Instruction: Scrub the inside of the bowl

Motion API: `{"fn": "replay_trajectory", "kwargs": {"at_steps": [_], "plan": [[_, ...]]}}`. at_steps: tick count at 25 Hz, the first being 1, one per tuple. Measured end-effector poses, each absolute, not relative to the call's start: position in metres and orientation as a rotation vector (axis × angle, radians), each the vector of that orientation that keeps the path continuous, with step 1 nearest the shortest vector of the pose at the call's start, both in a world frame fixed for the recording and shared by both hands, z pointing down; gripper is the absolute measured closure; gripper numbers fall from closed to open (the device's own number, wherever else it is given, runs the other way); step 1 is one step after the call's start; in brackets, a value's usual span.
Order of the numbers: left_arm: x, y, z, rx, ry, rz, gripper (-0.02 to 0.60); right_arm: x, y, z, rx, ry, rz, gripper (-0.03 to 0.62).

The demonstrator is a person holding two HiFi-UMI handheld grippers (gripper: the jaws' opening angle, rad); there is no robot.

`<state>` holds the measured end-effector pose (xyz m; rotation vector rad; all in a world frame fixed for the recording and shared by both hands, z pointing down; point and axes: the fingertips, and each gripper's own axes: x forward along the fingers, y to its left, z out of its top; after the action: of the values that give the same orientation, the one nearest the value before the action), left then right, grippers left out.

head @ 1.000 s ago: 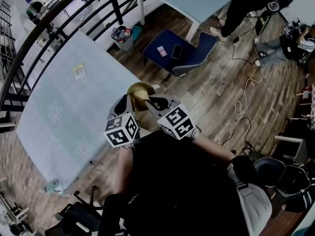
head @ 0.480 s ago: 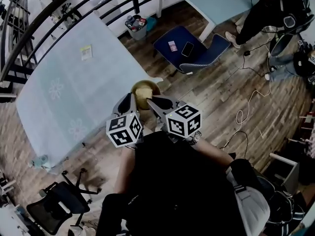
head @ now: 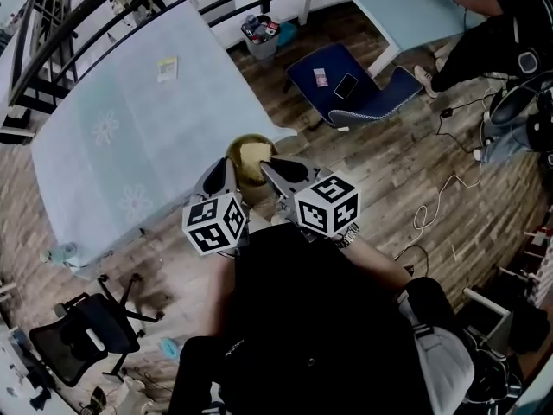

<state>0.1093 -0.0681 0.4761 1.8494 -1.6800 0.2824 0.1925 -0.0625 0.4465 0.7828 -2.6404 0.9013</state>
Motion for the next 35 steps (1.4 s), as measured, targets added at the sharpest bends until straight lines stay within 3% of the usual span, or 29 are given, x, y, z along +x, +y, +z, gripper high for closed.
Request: {"fn": "replay_trajectory", "kwargs": {"at_steps": [19, 35], "plan": [[0.127, -0.078, 0.476, 1.899, -1.664, 0.343, 0.56, 0.183, -0.085, 0.486, 0.844, -2.448, 0.661, 0.556], [0.094, -0.091, 0.493, 1.85, -1.663, 0.377, 0.56, 0.173, -0.105, 0.505, 0.917, -2.311, 0.498, 0.557]]}}
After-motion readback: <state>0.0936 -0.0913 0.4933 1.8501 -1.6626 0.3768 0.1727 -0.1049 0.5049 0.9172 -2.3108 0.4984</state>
